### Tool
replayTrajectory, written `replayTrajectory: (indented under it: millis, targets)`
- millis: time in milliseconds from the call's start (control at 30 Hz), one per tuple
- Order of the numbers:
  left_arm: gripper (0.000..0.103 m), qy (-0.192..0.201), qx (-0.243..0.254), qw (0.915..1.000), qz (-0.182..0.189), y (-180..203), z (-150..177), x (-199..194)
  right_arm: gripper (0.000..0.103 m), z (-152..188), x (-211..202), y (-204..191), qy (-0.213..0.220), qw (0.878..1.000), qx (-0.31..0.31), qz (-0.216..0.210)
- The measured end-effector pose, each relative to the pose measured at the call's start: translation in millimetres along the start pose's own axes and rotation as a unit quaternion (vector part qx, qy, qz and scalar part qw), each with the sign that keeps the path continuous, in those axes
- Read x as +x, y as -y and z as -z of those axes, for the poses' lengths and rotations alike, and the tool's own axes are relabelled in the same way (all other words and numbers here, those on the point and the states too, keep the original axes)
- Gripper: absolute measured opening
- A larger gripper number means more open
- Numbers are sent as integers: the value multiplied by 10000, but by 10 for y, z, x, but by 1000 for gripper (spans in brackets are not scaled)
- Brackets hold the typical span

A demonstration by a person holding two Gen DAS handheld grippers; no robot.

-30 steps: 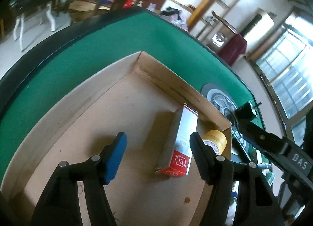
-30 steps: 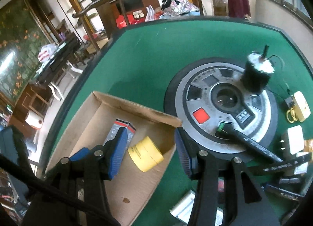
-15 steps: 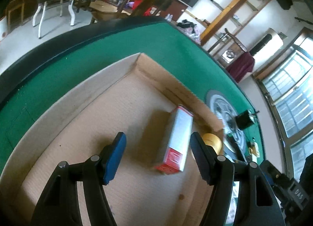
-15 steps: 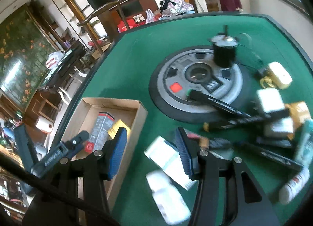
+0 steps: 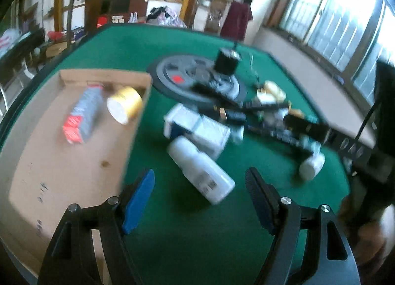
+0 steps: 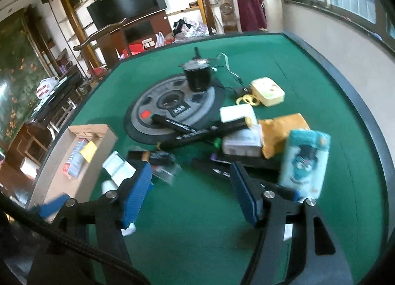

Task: Organize objects
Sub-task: 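Release the boxed tube and tape roll in the box, withdraw both grippers, then grasp a white pill bottle with the left gripper while the right gripper grasps another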

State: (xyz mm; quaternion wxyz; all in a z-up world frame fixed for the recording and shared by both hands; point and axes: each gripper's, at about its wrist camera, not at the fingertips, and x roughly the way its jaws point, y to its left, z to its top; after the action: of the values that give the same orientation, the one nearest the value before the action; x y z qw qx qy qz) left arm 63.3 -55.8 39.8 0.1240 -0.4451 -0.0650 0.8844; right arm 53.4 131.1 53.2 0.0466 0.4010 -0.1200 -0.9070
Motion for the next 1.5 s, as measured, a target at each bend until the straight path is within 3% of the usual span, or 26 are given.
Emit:
replayTrajectory:
  millis: [167, 533, 667, 733, 800, 833, 1000, 1167, 1400, 1500]
  targets:
    - [70, -304, -174, 9992, -180, 1, 46, 181, 65, 59, -33, 162, 31, 9999, 110, -75]
    - [70, -401, 156, 9980, -454, 111, 78, 448, 65, 146, 4, 397, -52, 9991, 401, -147]
    - [69, -273, 344, 9974, -570, 154, 75, 487, 65, 150, -5, 441, -47, 9990, 427, -120]
    - [59, -227, 366, 9979, -494, 148, 61, 491, 65, 143, -10, 466, -61, 9989, 441, -121]
    - [32, -190, 398, 9984, -364, 130, 43, 468, 65, 131, -44, 524, -32, 9987, 495, -110]
    - [30, -214, 411, 9985, -296, 124, 32, 474, 65, 125, -77, 569, -3, 9984, 549, -110]
    - [29, -278, 377, 9989, -9, 71, 47, 438, 65, 158, -287, 952, 74, 9961, 870, 140]
    - [29, -270, 385, 9985, 263, 99, 82, 401, 65, 318, -385, 1281, -240, 9918, 1242, 200]
    - [29, -216, 207, 9979, 571, 46, 110, 231, 65, 509, -306, 1224, -606, 9834, 1707, -127]
    - [29, -131, 227, 9980, 577, 22, 123, 131, 65, 484, -211, 1104, -664, 9833, 1696, -42]
